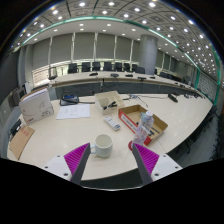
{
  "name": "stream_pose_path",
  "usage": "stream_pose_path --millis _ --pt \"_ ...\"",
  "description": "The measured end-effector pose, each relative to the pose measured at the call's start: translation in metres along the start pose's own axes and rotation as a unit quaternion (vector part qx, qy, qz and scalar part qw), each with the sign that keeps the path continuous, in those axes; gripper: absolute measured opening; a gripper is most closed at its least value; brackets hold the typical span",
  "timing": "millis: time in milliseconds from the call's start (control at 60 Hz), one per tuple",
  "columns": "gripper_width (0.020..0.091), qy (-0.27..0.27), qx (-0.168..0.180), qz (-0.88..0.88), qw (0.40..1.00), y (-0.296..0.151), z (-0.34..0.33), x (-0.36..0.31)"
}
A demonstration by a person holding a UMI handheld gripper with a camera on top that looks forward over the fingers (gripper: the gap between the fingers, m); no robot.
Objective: Pour water
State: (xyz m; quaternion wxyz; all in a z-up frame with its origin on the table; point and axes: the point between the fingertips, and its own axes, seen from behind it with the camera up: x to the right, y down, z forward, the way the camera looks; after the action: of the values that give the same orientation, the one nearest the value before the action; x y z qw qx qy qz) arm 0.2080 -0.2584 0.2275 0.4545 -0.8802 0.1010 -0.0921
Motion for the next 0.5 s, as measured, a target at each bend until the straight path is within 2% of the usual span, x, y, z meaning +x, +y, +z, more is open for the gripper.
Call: stream_pose_path --millis 250,500 --pt "0.0860 -0.033 0.000 -0.016 0.999 0.003 -0.082 -0.077" --pt "0.0862 -0.045 0.012 -0.027 0.999 -0.001 -0.104 -0.109"
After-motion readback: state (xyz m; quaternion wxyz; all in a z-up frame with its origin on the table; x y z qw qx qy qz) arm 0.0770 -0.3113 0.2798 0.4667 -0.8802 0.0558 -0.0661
